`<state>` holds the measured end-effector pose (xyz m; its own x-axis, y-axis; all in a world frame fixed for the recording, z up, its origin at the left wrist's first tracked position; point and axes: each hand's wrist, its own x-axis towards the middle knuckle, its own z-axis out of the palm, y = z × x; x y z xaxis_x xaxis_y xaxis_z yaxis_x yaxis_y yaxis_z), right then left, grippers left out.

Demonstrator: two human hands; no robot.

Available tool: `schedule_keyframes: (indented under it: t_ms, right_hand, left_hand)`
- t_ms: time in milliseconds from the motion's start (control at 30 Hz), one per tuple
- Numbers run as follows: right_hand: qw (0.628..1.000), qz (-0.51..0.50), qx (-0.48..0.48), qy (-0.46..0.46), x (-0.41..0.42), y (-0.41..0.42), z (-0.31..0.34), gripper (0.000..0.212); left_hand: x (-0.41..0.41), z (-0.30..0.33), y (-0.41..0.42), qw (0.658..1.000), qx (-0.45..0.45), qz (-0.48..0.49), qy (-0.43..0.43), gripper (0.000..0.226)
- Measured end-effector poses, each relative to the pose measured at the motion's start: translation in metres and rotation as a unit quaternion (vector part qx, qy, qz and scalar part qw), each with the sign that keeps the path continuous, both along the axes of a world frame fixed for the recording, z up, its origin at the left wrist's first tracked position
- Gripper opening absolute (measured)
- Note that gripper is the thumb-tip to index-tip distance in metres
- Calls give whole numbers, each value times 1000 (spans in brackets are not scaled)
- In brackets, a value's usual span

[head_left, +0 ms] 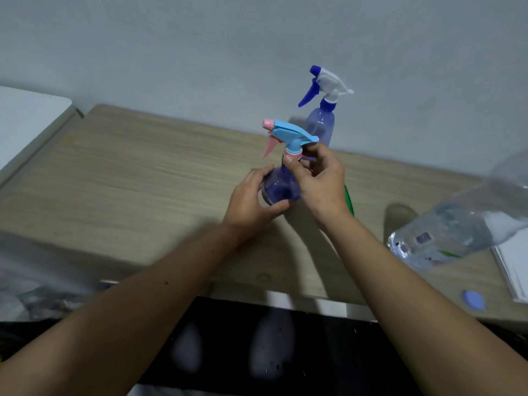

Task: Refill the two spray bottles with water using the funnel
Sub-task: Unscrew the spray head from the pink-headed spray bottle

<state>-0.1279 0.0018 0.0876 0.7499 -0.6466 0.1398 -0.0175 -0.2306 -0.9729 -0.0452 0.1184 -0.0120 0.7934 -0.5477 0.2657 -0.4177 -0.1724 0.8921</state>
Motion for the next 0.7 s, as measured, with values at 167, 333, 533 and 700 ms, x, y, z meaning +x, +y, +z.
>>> schedule_keyframes:
  t_ms: [167, 333, 533, 700]
  right_hand:
    - [1000, 4, 9, -6, -58, 2, -6, 30]
    - [1000, 5, 25, 0, -121, 7, -12, 28]
    - [999, -15, 25, 13, -173, 1, -22, 32]
    - [999, -19, 45, 10, -177, 1, -19, 32]
  left_hand:
    - [-57, -7, 8, 999, -17, -20, 25, 85]
    - [-115, -12, 14, 999, -11, -33, 19, 85]
    - [-153, -12, 13, 998, 12, -66, -2, 91]
    - [-157, -14, 12, 998, -1, -59, -3, 91]
